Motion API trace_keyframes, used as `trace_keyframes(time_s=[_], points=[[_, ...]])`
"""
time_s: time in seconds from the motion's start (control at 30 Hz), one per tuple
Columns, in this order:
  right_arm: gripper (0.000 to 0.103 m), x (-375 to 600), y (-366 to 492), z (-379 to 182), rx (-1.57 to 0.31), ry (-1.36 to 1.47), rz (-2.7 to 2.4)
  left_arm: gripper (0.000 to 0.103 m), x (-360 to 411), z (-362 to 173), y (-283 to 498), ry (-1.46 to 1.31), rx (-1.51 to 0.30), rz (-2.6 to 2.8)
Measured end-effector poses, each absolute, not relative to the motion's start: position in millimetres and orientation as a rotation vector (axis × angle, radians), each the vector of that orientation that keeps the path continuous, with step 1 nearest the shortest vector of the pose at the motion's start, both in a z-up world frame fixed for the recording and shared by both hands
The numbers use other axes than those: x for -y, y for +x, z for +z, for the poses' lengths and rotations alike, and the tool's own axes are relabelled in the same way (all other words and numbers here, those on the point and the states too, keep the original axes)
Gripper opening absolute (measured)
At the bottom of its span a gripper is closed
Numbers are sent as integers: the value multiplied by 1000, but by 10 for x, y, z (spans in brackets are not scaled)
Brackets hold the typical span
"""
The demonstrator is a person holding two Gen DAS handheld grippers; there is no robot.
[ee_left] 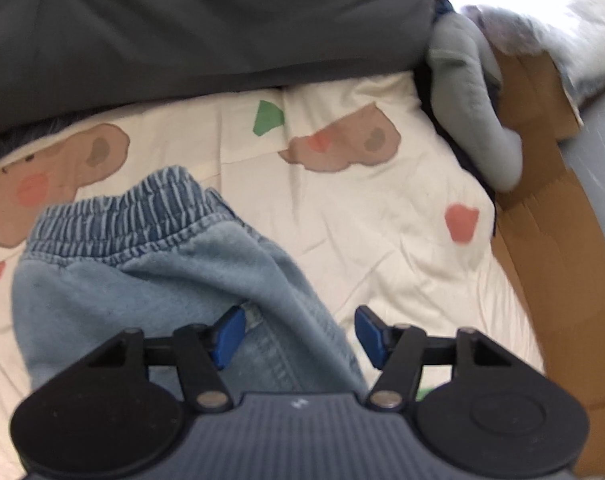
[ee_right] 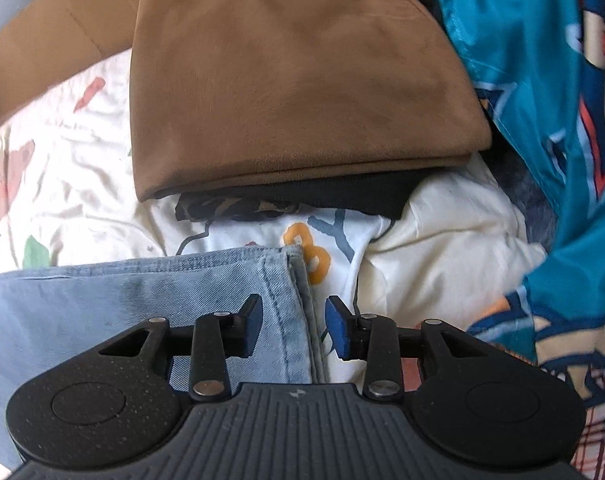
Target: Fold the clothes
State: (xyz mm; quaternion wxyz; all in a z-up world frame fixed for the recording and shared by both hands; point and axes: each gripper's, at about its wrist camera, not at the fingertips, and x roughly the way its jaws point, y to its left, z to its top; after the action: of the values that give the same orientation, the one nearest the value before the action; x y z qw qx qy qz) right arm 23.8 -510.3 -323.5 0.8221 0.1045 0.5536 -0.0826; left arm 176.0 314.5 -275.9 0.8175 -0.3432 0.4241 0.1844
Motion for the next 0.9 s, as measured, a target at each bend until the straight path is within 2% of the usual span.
trace_keyframes(time_s=[0.17,0.23,0.33,0.43,0.9], points=[[43,5044,311,-3262,-1181,184,-158,43,-3239,-2857,1900,-808,-893,434],[43,5030,338,-3275,-1181,181,-160,29,-3278,-2930,1960,-822,-915,458],[43,5006,378,-3297,-1187,171,-160,15,-3337,-3040,2010,-847,-930,476],[43,4972,416,-3315,-1196,152,-152,7,-3359,-3090,2077,-830,-934,472],[43,4910,576,-3304,-1219,89,-130,4,-3170,-3345,2407,-733,-966,515]])
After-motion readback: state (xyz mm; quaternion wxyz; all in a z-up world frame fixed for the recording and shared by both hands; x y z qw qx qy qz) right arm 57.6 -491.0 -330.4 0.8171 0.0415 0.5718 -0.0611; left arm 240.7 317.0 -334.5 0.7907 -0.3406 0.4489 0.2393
